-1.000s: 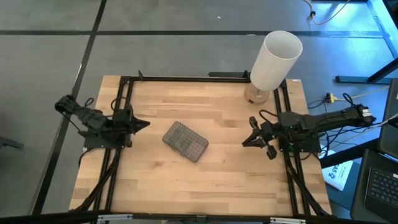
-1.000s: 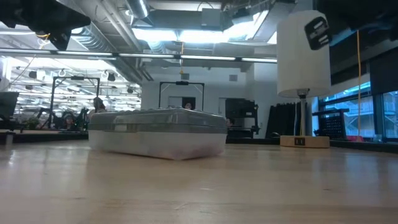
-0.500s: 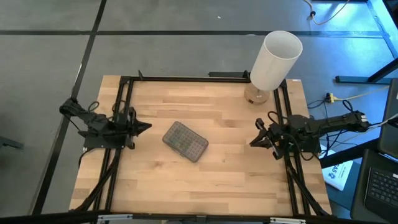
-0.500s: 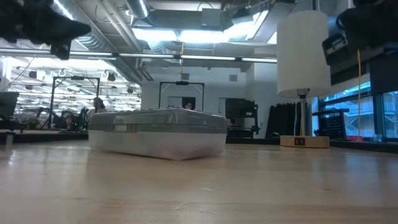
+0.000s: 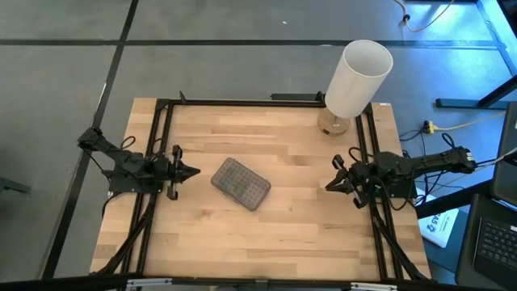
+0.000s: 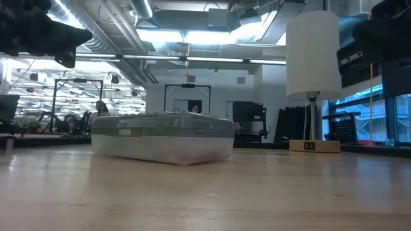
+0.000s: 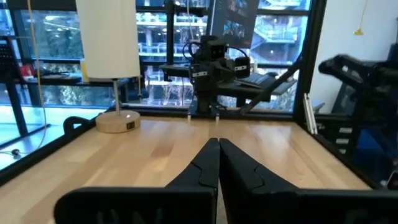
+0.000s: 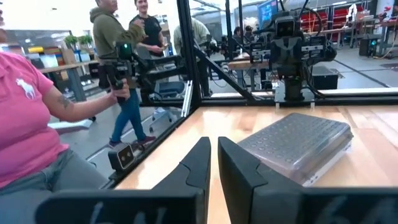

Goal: Pack school essentials
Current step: Return to home position

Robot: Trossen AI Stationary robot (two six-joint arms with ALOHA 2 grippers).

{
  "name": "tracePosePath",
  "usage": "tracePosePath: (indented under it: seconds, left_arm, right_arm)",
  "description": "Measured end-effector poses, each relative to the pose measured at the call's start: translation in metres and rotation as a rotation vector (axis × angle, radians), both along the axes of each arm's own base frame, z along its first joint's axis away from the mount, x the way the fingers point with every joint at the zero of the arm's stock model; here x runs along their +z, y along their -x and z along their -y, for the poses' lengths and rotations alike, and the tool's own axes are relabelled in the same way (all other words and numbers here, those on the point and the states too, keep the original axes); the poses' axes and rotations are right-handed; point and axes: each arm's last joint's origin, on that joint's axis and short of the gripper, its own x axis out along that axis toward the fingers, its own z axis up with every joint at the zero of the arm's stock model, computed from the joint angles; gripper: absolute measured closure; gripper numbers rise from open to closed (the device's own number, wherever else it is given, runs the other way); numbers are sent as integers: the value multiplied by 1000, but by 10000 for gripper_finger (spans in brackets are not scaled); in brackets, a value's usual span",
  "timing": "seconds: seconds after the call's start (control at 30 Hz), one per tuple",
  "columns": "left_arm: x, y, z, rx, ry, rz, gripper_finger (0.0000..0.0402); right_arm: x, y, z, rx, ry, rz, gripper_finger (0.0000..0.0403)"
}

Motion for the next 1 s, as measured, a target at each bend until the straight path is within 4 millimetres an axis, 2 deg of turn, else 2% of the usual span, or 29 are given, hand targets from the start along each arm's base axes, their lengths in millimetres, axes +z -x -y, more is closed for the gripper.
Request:
tracePosePath:
  seconds: [0.37,1.0]
  left_arm:
    - [-1,0,0,3,-56,-16,402]
    - [-1,0,0,2,-56,-16,402]
  right_arm:
    - [-9,0,0,-1,165,-37,368]
    - [-12,0,0,1,167,-64,368]
